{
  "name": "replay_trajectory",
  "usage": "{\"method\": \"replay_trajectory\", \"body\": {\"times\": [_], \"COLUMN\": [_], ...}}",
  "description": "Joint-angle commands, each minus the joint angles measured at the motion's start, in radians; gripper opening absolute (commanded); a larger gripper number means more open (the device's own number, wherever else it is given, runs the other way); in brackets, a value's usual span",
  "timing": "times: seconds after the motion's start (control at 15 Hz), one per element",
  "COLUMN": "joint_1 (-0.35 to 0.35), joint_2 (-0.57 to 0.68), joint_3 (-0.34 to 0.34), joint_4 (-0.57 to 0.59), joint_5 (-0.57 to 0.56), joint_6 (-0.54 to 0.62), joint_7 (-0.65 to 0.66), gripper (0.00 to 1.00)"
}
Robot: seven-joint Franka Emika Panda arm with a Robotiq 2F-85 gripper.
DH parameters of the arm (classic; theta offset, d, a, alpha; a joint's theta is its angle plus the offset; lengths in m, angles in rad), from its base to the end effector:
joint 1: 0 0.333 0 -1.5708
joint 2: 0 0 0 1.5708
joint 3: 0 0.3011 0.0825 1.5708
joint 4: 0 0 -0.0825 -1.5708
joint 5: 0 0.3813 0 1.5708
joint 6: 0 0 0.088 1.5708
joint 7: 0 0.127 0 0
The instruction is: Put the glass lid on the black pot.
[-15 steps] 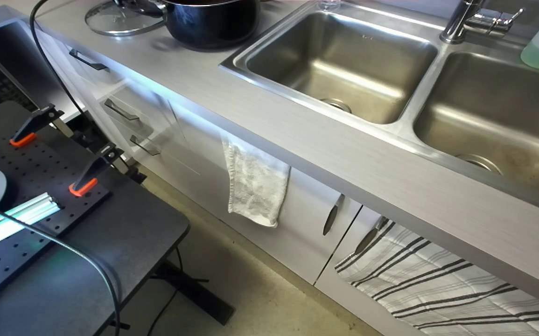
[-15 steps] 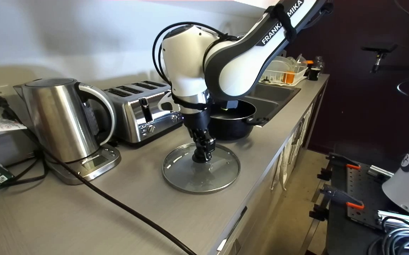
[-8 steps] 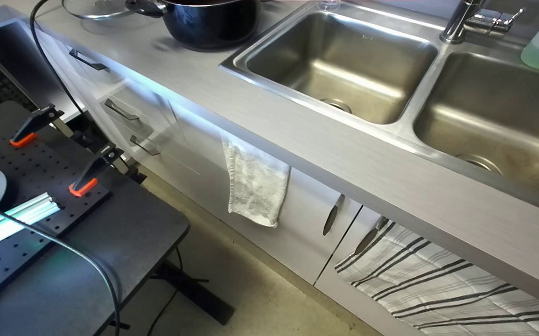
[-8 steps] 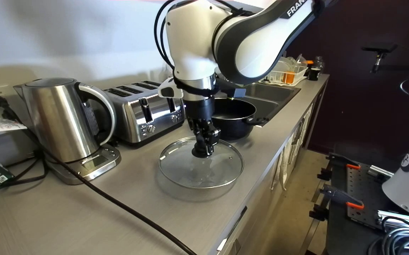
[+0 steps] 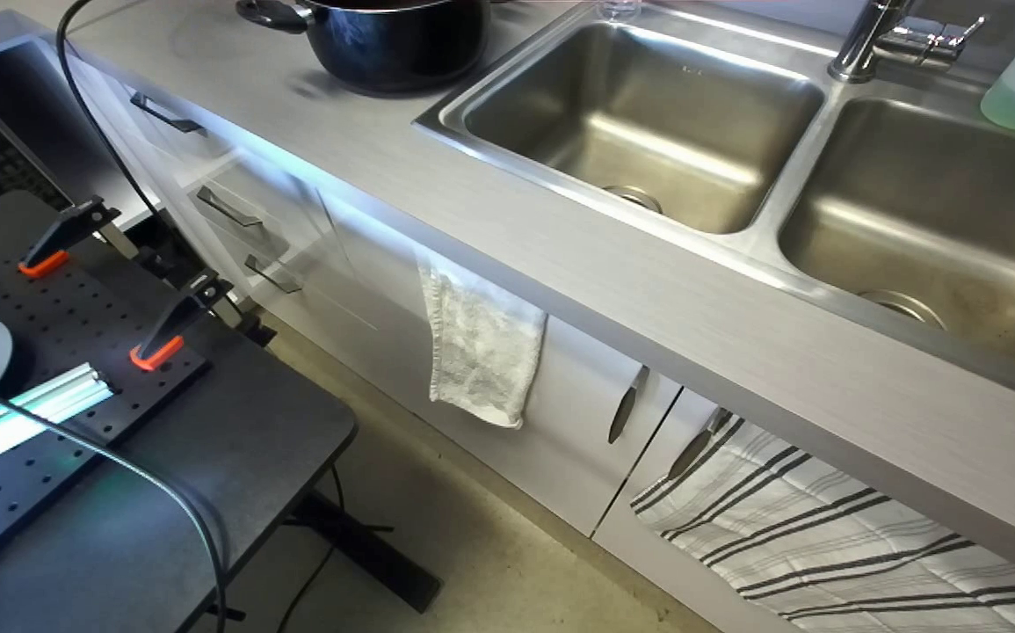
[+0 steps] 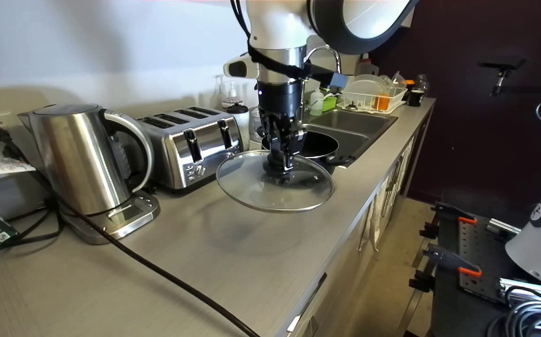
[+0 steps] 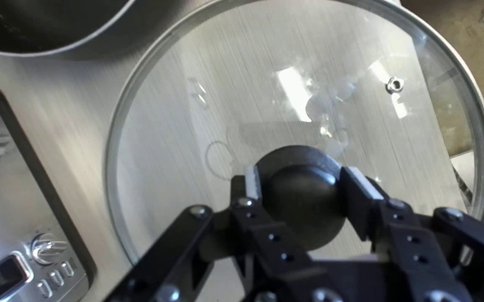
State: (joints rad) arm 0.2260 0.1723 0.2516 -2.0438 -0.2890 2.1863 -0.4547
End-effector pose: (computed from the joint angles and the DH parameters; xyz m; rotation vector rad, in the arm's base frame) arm 0.5163 0.2482 0.3267 2.5156 1.5412 -0.0278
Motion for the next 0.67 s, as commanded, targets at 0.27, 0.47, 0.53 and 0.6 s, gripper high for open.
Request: {"method": "replay_trajectory", "body": {"times": [0.27, 0.47, 0.53, 0.6], "joint_1": [-0.058, -0.086, -0.098, -0.108], "joint_2": [-0.148, -0.147, -0.141, -0.136], "joint_3": [-0.049, -0.083, -0.098, -0.108], "joint_4": [0.006, 0.029, 0.038, 0.045], "joint_5": [0.069, 0.072, 0.074, 0.077], "joint_6": [-0.118, -0.155, -0.166, -0.175], "joint_7": [-0.019, -0.006, -0.003, -0.001], "gripper": [0.25, 0.25, 0.25, 0.25]}}
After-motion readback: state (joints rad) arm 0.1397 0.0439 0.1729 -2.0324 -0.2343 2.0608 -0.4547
